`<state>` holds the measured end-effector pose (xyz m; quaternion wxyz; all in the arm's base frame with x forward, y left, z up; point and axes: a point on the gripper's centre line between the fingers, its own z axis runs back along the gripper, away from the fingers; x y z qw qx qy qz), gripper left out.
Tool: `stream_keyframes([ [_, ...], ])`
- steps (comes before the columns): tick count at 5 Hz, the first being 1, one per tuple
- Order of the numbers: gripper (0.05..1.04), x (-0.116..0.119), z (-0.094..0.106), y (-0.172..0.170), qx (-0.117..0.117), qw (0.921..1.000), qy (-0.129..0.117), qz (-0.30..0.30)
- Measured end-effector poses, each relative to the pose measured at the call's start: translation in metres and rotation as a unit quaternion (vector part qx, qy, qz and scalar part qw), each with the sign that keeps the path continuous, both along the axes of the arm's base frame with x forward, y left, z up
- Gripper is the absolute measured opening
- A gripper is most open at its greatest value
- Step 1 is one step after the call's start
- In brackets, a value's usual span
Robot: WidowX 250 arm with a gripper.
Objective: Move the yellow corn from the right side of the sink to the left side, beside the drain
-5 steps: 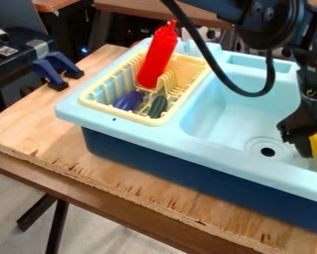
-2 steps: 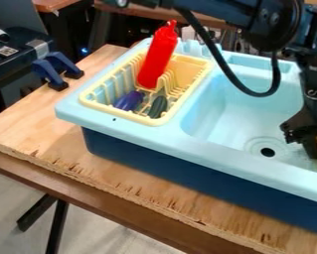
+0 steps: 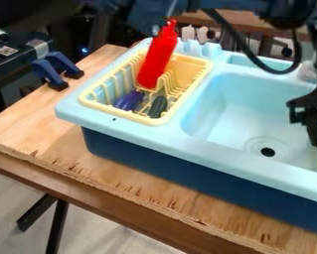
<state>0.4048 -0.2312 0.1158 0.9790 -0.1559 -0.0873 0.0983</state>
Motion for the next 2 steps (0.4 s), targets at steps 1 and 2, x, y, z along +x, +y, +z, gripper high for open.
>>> stream_keyframes([
  [1,0.671,-0.0034,0.0107,-0.0009,0.012,0.9988,0.0,-0.047],
  [2,0.671,-0.0118,0.0071,-0.0012,0.025,0.9969,0.01,-0.074],
])
